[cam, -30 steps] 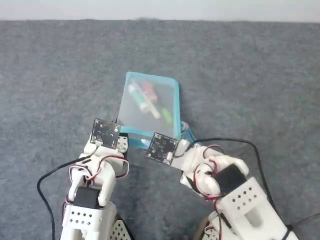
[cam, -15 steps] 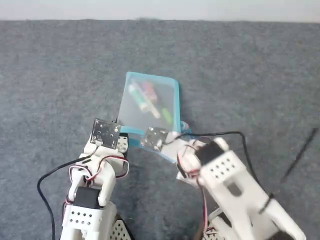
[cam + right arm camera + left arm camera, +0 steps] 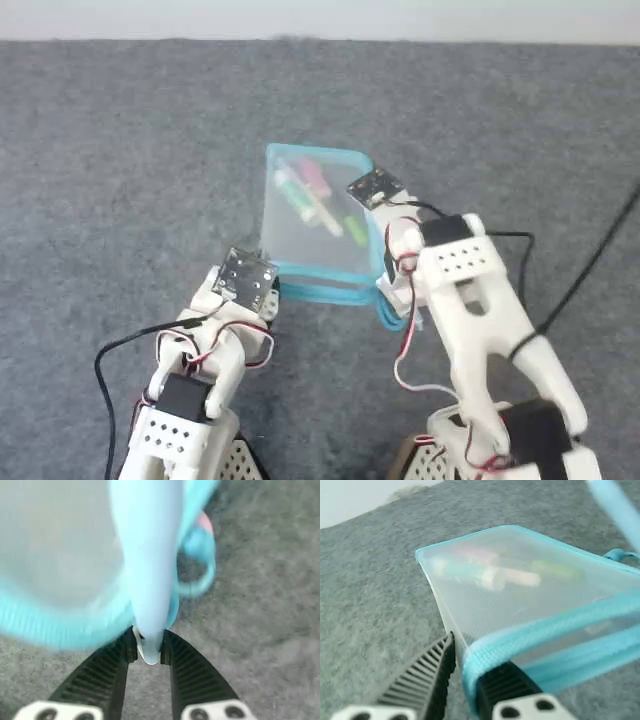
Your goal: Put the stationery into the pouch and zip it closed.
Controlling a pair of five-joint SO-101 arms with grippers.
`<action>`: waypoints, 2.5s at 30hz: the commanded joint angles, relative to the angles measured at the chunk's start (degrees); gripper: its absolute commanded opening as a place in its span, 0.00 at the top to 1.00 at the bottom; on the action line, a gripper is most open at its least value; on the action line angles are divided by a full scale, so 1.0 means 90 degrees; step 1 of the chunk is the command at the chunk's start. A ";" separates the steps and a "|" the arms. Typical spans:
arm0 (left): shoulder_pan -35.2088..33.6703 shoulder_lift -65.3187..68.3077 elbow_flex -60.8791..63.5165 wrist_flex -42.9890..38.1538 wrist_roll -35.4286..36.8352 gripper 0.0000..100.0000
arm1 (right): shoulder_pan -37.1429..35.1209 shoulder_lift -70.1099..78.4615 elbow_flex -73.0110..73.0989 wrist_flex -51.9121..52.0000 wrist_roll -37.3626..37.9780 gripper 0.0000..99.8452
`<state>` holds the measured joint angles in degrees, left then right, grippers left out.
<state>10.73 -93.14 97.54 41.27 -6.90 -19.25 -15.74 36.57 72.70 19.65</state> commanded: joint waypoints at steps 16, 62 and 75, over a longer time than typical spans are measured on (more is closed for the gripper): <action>-0.0703 -0.0049 -0.0073 -0.0361 0.0527 0.99 | 0.2525 0.1685 -0.1592 -0.0503 0.0977 0.94; -0.0664 -0.0078 -0.0073 -0.0342 0.0488 0.99 | 0.2759 0.1685 0.0029 -0.2017 -0.0508 0.99; -0.0654 -0.0088 -0.0073 -0.0352 0.0488 0.99 | 0.2701 0.0923 0.0000 -0.1372 -0.0518 0.99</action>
<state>4.92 -93.14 97.54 40.04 -2.77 5.36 -4.13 37.19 59.52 15.16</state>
